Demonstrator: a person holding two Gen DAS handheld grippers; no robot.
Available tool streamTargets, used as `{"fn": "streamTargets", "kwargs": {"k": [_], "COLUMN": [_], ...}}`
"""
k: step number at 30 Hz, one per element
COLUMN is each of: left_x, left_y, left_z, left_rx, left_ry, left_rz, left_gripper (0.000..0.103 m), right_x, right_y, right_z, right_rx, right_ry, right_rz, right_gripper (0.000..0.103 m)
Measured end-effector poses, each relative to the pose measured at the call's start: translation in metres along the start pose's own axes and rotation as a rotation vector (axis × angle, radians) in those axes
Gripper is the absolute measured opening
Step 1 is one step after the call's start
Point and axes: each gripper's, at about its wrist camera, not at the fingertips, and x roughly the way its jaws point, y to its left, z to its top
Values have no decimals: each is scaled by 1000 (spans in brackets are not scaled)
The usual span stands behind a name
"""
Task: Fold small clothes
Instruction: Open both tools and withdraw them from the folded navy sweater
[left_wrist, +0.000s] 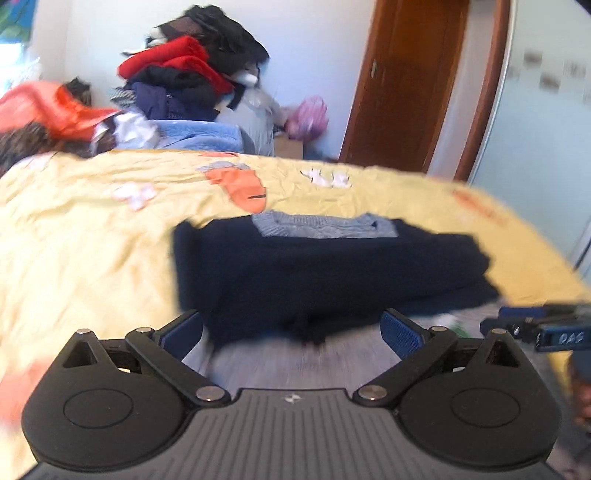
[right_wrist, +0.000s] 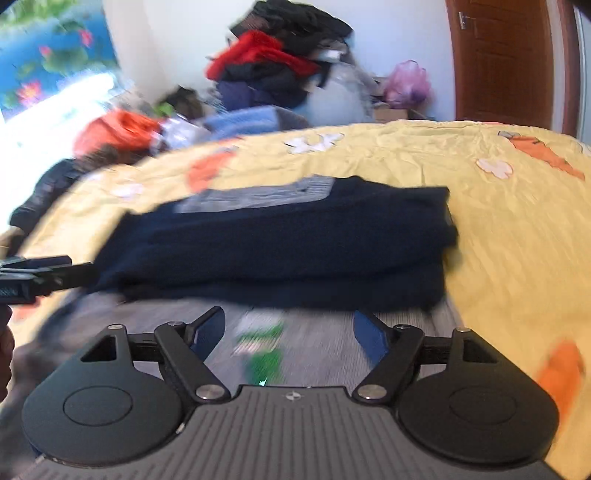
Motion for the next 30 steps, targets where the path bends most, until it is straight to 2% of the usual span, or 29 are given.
{"fn": "streamTargets", "kwargs": {"k": [1,3,7,10,13,14,15,17,21,23,25,27,30], "left_x": [-14,-24,-13,-1,19,27,36,42,46,36,10,-15,-22], "left_y": [4,0,-28,-43,-52,-51,-50,-53,-56,-58,-61,-65,-74], "left_z": [-10,-28,-51,-52,-52,-51,-52,-56,-54,-53,-57,-68,-91], "left_rx": [-19,-16,47,81,99,85,63,105,123,96,67,63,97], "left_ry": [-16,9,46,50,87,113,148,123,137,160,138,108,132], "left_rz": [-5,8,49,38,70,77,86,130,153,183,163,109,129], "left_gripper": [103,103,103,103,103,103,103,103,103,103,103,103,103], "right_x": [-10,-18,-11,-8,2,4,4,4,7,3,-16,-39,-56], "right_y": [1,5,18,32,38,34,29,19,21,23,29,34,37], "right_z": [-10,-28,-44,-43,-46,-48,-51,-49,-49,-49,-55,-68,-92], "right_rx": [-14,-34,-25,-78,-153,-149,-129,-76,-101,-99,-77,-70,-83], "right_ry": [-4,9,9,2,18,5,-5,-4,12,25,32,12,13], "right_rz": [3,-39,-135,-174,-259,-266,-268,-247,-248,-255,-237,-186,-209], "right_gripper": [82,82,80,82,86,94,99,101,103,100,92,95,98]}}
